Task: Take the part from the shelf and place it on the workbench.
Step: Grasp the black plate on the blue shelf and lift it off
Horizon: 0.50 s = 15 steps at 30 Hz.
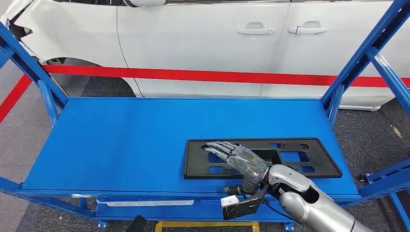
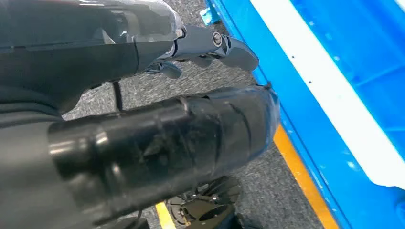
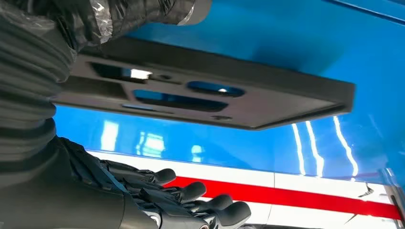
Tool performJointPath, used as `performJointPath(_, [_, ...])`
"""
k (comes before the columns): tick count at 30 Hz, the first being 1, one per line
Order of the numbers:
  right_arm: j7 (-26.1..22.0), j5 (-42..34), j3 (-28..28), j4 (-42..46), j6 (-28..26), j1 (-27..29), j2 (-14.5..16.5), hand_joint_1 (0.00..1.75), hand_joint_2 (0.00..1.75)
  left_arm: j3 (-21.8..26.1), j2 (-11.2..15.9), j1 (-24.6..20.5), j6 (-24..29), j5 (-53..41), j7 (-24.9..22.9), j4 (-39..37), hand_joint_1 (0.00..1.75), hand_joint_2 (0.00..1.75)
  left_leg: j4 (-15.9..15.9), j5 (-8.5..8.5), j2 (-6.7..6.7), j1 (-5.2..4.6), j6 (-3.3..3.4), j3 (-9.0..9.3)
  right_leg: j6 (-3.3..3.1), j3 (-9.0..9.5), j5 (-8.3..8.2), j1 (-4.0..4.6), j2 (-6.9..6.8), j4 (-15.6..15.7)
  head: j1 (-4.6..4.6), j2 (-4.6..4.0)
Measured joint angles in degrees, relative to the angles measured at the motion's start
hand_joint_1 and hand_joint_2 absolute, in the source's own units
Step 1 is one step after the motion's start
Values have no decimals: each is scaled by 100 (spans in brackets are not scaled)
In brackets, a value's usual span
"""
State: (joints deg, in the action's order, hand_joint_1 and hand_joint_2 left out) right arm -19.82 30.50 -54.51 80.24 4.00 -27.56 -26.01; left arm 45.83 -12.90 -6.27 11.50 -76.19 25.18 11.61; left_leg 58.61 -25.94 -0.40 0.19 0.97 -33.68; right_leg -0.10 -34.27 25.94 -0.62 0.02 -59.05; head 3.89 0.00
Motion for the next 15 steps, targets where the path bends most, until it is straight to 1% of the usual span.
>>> performJointPath(2, [-1, 2, 22, 1, -2, 34, 8, 0, 175, 1, -1, 1, 0, 0, 0, 0, 0, 0, -25, 15, 0, 4, 37, 11, 37, 9, -5, -1, 0, 17, -1, 0])
performJointPath(3, [-1, 3, 43, 2, -4, 66, 18, 0, 175, 1, -3, 1, 0, 0, 0, 0, 0, 0, -58, 34, 1, 10, 77, 28, 68, 8, 16, -6, -1, 0, 0, 0])
performJointPath(4, [-3, 4, 63, 3, -5, 87, 25, 0, 175, 1, -5, -4, 1, 0, 0, 0, 0, 0, -94, 57, 5, 21, 122, 45, 91, -27, 90, -11, -1, -93, 1, 0])
performJointPath(5, [-4, 7, 81, 3, -7, 103, 32, 0, 175, 0, -7, -10, 2, 1, 0, 0, 0, 0, -128, 78, 8, 33, 161, 60, 108, -116, 223, -13, 0, -301, 3, 0])
performJointPath(6, [-4, 15, 95, 0, -9, 125, 34, 0, 175, 0, -9, -12, 3, 1, 0, 0, 0, 0, -139, 85, 11, 32, 185, 65, 118, -262, 404, -22, 0, -626, 3, 0])
performJointPath(7, [-3, 36, 104, -5, -10, 151, 37, 0, 175, 1, -9, -12, 4, 1, -1, 0, 0, 0, -138, 86, 12, 28, 200, 62, 127, -445, 590, -24, 1, -1014, 4, -1])
performJointPath(8, [1, 67, 111, -15, -11, 190, 43, 0, 175, 1, -9, -8, 4, 1, -2, 0, 0, 0, -132, 84, 11, 23, 203, 59, 138, -613, 713, -25, 1, -1356, 3, -1])
performJointPath(9, [7, 107, 121, -27, -14, 235, 51, 0, 175, 1, -9, -5, 4, 1, -4, 0, 0, 0, -123, 78, 9, 20, 205, 57, 145, -710, 736, -26, 0, -1543, 2, -1])
performJointPath(10, [15, 153, 135, -40, -20, 277, 60, 0, 175, 1, -9, -4, 3, 2, -5, 0, 0, 0, -108, 69, 6, 19, 202, 56, 146, -698, 643, -28, 0, -1506, 3, -1])
performJointPath(11, [25, 198, 158, -55, -35, 311, 68, 0, 175, 1, -9, -4, 3, 2, -7, 0, 0, 0, -87, 54, 3, 19, 197, 57, 140, -577, 461, -29, -1, -1251, 3, 0])
performJointPath(12, [37, 245, 189, -70, -62, 337, 74, 0, 175, 1, -9, -5, 3, 2, -7, 0, 0, 0, -58, 32, 1, 19, 184, 58, 126, -387, 259, -31, -2, -852, 4, -1])
performJointPath(13, [50, 294, 224, -89, -103, 359, 78, 0, 175, 0, -9, -6, 3, 2, -7, 0, 0, 0, -27, 9, -1, 8, 164, 51, 110, -206, 123, -20, -2, -485, 3, -1])
performJointPath(14, [64, 343, 261, -108, -152, 386, 81, 0, 175, 0, -8, -6, 3, 3, -7, 0, 0, 0, -2, -9, -2, -1, 142, 42, 90, -81, 45, -9, -1, -221, 3, -1])
performJointPath(15, [82, 393, 303, -130, -207, 426, 83, 0, 175, 0, -8, -4, 3, 5, -7, 0, 0, 0, 12, -18, -2, -10, 116, 34, 71, -22, 30, 6, 1, -87, 2, -1])
